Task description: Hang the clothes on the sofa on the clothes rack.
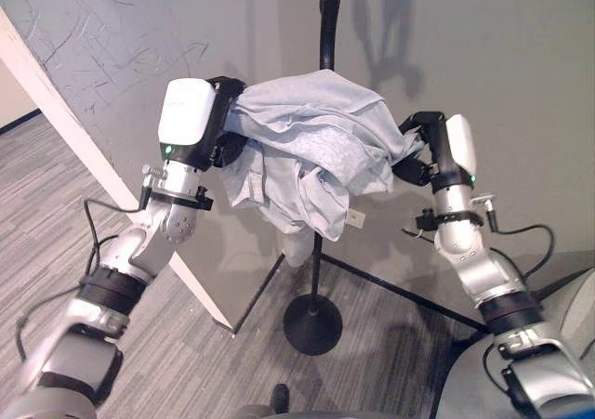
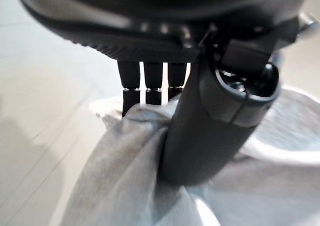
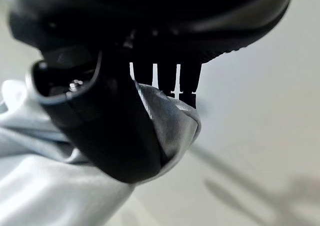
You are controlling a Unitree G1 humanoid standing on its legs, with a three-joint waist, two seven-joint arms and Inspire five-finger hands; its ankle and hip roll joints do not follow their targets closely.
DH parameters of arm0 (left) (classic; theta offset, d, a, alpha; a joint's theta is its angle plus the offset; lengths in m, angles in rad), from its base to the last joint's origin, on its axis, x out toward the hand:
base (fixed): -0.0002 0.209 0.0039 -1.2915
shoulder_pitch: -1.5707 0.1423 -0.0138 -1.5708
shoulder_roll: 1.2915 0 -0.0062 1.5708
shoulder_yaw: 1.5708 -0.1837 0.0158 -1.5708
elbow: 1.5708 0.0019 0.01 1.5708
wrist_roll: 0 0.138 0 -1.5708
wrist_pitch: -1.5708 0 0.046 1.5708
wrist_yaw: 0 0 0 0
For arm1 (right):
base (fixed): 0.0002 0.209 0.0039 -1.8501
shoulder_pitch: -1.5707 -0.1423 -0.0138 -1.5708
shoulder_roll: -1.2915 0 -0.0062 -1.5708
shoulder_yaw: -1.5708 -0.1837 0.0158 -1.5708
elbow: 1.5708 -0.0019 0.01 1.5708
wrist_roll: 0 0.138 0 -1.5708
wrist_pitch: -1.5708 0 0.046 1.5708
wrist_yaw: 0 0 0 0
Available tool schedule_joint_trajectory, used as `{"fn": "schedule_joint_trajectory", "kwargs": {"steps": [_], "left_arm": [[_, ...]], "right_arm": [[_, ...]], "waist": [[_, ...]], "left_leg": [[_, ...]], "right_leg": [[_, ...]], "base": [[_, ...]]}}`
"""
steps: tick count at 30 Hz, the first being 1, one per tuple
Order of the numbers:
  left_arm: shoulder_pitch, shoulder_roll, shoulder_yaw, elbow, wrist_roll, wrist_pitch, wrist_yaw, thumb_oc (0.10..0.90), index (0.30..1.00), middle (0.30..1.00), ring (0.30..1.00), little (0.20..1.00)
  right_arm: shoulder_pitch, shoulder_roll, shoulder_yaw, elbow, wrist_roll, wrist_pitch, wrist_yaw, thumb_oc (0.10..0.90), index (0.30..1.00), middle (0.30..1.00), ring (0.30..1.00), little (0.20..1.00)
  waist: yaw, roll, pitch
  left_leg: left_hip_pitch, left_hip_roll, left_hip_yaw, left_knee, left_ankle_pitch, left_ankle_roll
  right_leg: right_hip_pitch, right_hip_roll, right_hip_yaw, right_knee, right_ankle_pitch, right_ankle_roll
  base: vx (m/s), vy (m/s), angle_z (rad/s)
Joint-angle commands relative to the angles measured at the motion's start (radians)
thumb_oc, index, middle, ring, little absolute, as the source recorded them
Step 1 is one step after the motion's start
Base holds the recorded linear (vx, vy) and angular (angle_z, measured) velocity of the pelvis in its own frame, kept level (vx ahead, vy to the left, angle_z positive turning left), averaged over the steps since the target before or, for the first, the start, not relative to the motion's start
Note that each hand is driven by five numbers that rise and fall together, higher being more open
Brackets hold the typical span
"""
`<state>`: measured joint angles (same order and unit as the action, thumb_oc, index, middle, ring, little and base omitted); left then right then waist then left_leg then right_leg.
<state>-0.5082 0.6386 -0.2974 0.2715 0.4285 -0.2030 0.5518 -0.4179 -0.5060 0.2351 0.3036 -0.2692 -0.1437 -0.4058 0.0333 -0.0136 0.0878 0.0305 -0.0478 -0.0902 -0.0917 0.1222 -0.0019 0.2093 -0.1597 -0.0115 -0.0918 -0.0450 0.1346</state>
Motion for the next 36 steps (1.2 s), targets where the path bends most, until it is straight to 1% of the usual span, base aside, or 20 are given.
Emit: {"fn": "schedule_joint_trajectory", "kwargs": {"steps": [1, 3, 4, 6, 12, 17, 19, 20, 21, 22, 23, 25, 27, 29, 31, 32, 33, 34, 35, 36], "left_arm": [[0.013, 0.027, 0.21, 0.079, -0.149, 0.019, 0.064, 0.8, 0.9, 0.9, 0.9, 0.9], [0.053, -0.047, 0.23, 0.049, -0.225, 0.001, 0.066, 0.8, 0.9, 0.9, 0.9, 0.9], [0.055, -0.047, 0.231, 0.048, -0.225, 0.001, 0.065, 0.8, 0.9, 0.9, 0.9, 0.9], [0.089, -0.09, 0.246, 0.017, -0.282, -0.011, 0.06, 0.8, 0.9, 0.9, 0.9, 0.9], [0.161, -0.125, 0.266, -0.035, -0.31, -0.023, 0.042, 0.8, 0.9, 0.9, 0.9, 0.9], [0.222, -0.156, 0.293, -0.068, -0.358, -0.041, 0.049, 0.8, 0.9, 0.9, 0.9, 0.9], [0.288, -0.201, 0.315, -0.104, -0.5, -0.084, 0.008, 0.8, 0.9, 0.9, 0.9, 0.9], [0.321, -0.23, 0.326, -0.13, -0.61, -0.11, -0.033, 0.8, 0.9, 0.9, 0.9, 0.9], [0.322, -0.23, 0.327, -0.131, -0.612, -0.11, -0.035, 0.8, 0.9, 0.9, 0.9, 0.9], [0.352, -0.272, 0.338, -0.154, -0.751, -0.144, -0.08, 0.8, 0.9, 0.9, 0.9, 0.9], [0.354, -0.272, 0.338, -0.154, -0.753, -0.144, -0.082, 0.8, 0.9, 0.9, 0.9, 0.9], [0.411, -0.33, 0.341, -0.184, -0.942, -0.171, -0.173, 0.8, 0.9, 0.9, 0.9, 0.9], [0.428, -0.341, 0.336, -0.178, -0.981, -0.172, -0.204, 0.8, 0.9, 0.9, 0.9, 0.9], [0.476, -0.351, 0.337, -0.142, -1.057, -0.173, -0.298, 0.8, 0.9, 0.9, 0.9, 0.9], [0.521, -0.371, 0.349, -0.08, -1.119, -0.176, -0.38, 0.8, 0.9, 0.9, 0.9, 0.9], [0.539, -0.406, 0.358, -0.017, -1.211, -0.167, -0.416, 0.8, 0.9, 0.9, 0.9, 0.9], [0.553, -0.417, 0.35, 0.022, -1.224, -0.148, -0.436, 0.8, 0.9, 0.9, 0.9, 0.9], [0.563, -0.422, 0.339, 0.055, -1.221, -0.141, -0.448, 0.8, 0.9, 0.9, 0.9, 0.9], [0.576, -0.427, 0.332, 0.096, -1.217, -0.131, -0.456, 0.8, 0.9, 0.9, 0.9, 0.9], [0.587, -0.43, 0.325, 0.144, -1.211, -0.117, -0.467, 0.8, 0.9, 0.9, 0.9, 0.9]], "right_arm": [[0.075, -0.078, -0.088, 0.063, -0.031, 0.07, -0.026, 0.4, 0.3, 0.3, 0.3, 0.3], [0.092, -0.014, -0.057, 0.053, -0.016, 0.058, -0.015, 0.4, 0.3, 0.3, 0.3, 0.3], [0.092, -0.014, -0.056, 0.053, -0.016, 0.058, -0.015, 0.4, 0.3, 0.3, 0.3, 0.3], [0.105, 0.036, -0.024, 0.035, 0.004, 0.046, 0.001, 0.4, 0.3, 0.3, 0.3, 0.3], [0.131, 0.087, 0.007, -0.031, 0.036, 0.018, 0.03, 0.4, 0.3, 0.3, 0.3, 0.3], [0.141, 0.1, -0.005, -0.063, 0.068, 0.003, 0.025, 0.4, 0.3, 0.3, 0.3, 0.3], [0.159, 0.104, -0.017, -0.059, 0.088, 0.002, 0.023, 0.4, 0.3, 0.3, 0.3, 0.3], [0.17, 0.104, -0.024, -0.057, 0.092, 0.009, 0.022, 0.4, 0.3, 0.3, 0.3, 0.3], [0.171, 0.104, -0.023, -0.057, 0.092, 0.01, 0.022, 0.4, 0.3, 0.3, 0.3, 0.3], [0.184, 0.11, -0.028, -0.053, 0.096, 0.014, 0.024, 0.4, 0.3, 0.3, 0.3, 0.3], [0.184, 0.11, -0.028, -0.053, 0.096, 0.014, 0.024, 0.4, 0.3, 0.3, 0.3, 0.3], [0.208, 0.119, -0.033, -0.049, 0.097, 0.022, 0.031, 0.4, 0.3, 0.3, 0.3, 0.3], [0.214, 0.125, -0.034, -0.047, 0.101, 0.021, 0.033, 0.4, 0.3, 0.3, 0.3, 0.3], [0.235, 0.135, -0.04, -0.045, 0.112, 0.012, 0.044, 0.4, 0.3, 0.3, 0.3, 0.3], [0.253, 0.147, -0.049, -0.048, 0.116, -0.002, 0.058, 0.4, 0.3, 0.3, 0.3, 0.3], [0.277, 0.157, -0.057, -0.053, 0.117, -0.008, 0.069, 0.4, 0.3, 0.3, 0.3, 0.3], [0.286, 0.159, -0.063, -0.053, 0.119, -0.011, 0.072, 0.4, 0.3, 0.3, 0.3, 0.3], [0.293, 0.162, -0.066, -0.053, 0.121, -0.014, 0.072, 0.53, 0.495, 0.495, 0.495, 0.495], [0.299, 0.163, -0.07, -0.055, 0.119, -0.015, 0.071, 0.72, 0.78, 0.78, 0.78, 0.78], [0.303, 0.164, -0.074, -0.056, 0.119, -0.016, 0.07, 0.8, 0.9, 0.9, 0.9, 0.9]], "waist": [[0.034, -0.017, -0.138], [0.034, -0.017, -0.135], [0.034, -0.016, -0.135], [0.033, -0.015, -0.131], [0.035, -0.01, -0.124], [0.038, -0.009, -0.122], [0.047, -0.009, -0.121], [0.052, -0.008, -0.12], [0.051, -0.008, -0.12], [0.057, -0.009, -0.119], [0.057, -0.009, -0.12], [0.063, -0.01, -0.118], [0.066, -0.012, -0.116], [0.071, -0.014, -0.113], [0.076, -0.016, -0.114], [0.082, -0.017, -0.115], [0.084, -0.016, -0.113], [0.086, -0.016, -0.112], [0.088, -0.016, -0.111], [0.089, -0.016, -0.11]], "left_leg": [[0.024, 0.053, -0.004, 0.004, -0.118, -0.013], [0.026, 0.057, -0.004, 0.004, -0.118, -0.014], [0.026, 0.057, -0.004, 0.004, -0.118, -0.014], [0.025, 0.061, -0.003, 0.004, -0.116, -0.015], [0.018, 0.065, -0.005, 0.004, -0.113, -0.019], [0.013, 0.066, -0.012, 0.004, -0.111, -0.02], [0.009, 0.064, -0.021, 0.004, -0.108, -0.019], [0.008, 0.064, -0.025, 0.004, -0.106, -0.018], [0.008, 0.064, -0.025, 0.004, -0.106, -0.018], [0.006, 0.063, -0.03, 0.004, -0.104, -0.018], [0.006, 0.063, -0.031, 0.004, -0.104, -0.018], [0.005, 0.063, -0.039, 0.004, -0.104, -0.017], [0.004, 0.062, -0.042, 0.004, -0.103, -0.017], [0.004, 0.062, -0.047, 0.004, -0.102, -0.017], [0.006, 0.061, -0.047, 0.004, -0.105, -0.018], [0.006, 0.061, -0.049, 0.004, -0.106, -0.018], [0.006, 0.06, -0.049, 0.004, -0.106, -0.017], [0.006, 0.06, -0.05, 0.004, -0.105, -0.016], [0.005, 0.059, -0.052, 0.004, -0.105, -0.016], [0.004, 0.059, -0.053, 0.004, -0.104, -0.015]], "right_leg": [[-0.082, 0.005, -0.005, 0.044, 0.031, 0.012], [-0.081, 0.005, -0.005, 0.035, 0.035, 0.01], [-0.081, 0.006, -0.005, 0.034, 0.035, 0.01], [-0.083, 0.007, -0.006, 0.027, 0.039, 0.008], [-0.082, 0.012, -0.013, 0.016, 0.042, 0.005], [-0.082, 0.013, -0.019, 0.014, 0.043, 0.003], [-0.083, 0.015, -0.028, 0.016, 0.043, 0.001], [-0.082, 0.015, -0.034, 0.017, 0.043, 0.0], [-0.082, 0.015, -0.035, 0.017, 0.043, 0.0], [-0.08, 0.015, -0.042, 0.017, 0.042, 0.0], [-0.08, 0.015, -0.043, 0.017, 0.042, 0.0], [-0.077, 0.015, -0.051, 0.018, 0.04, -0.001], [-0.077, 0.015, -0.054, 0.018, 0.039, -0.002], [-0.075, 0.015, -0.058, 0.018, 0.038, -0.001], [-0.072, 0.012, -0.063, 0.015, 0.037, 0.001], [-0.07, 0.01, -0.067, 0.015, 0.035, 0.0], [-0.068, 0.009, -0.069, 0.015, 0.035, 0.0], [-0.067, 0.009, -0.071, 0.015, 0.035, 0.0], [-0.067, 0.009, -0.072, 0.015, 0.035, 0.0], [-0.068, 0.008, -0.074, 0.016, 0.035, 0.0]], "base": [[0.02, -0.006, -0.03], [0.02, -0.015, -0.07], [0.0, -0.015, -0.05], [0.0, -0.023, -0.05], [0.0, -0.007, 0.0], [0.0, -0.002, 0.02], [-0.01, -0.002, 0.05], [-0.01, 0.002, 0.15], [-0.01, 0.002, 0.23], [-0.01, -0.001, 0.19], [0.0, -0.004, 0.19], [0.0, -0.005, 0.12], [-0.01, -0.006, 0.08], [-0.01, -0.003, 0.09], [0.0, 0.007, 0.1], [0.01, 0.009, 0.05], [0.0, 0.0, 0.0], [-0.01, 0.005, 0.04], [0.0, 0.0, 0.0], [-0.02, 0.005, 0.03]]}}
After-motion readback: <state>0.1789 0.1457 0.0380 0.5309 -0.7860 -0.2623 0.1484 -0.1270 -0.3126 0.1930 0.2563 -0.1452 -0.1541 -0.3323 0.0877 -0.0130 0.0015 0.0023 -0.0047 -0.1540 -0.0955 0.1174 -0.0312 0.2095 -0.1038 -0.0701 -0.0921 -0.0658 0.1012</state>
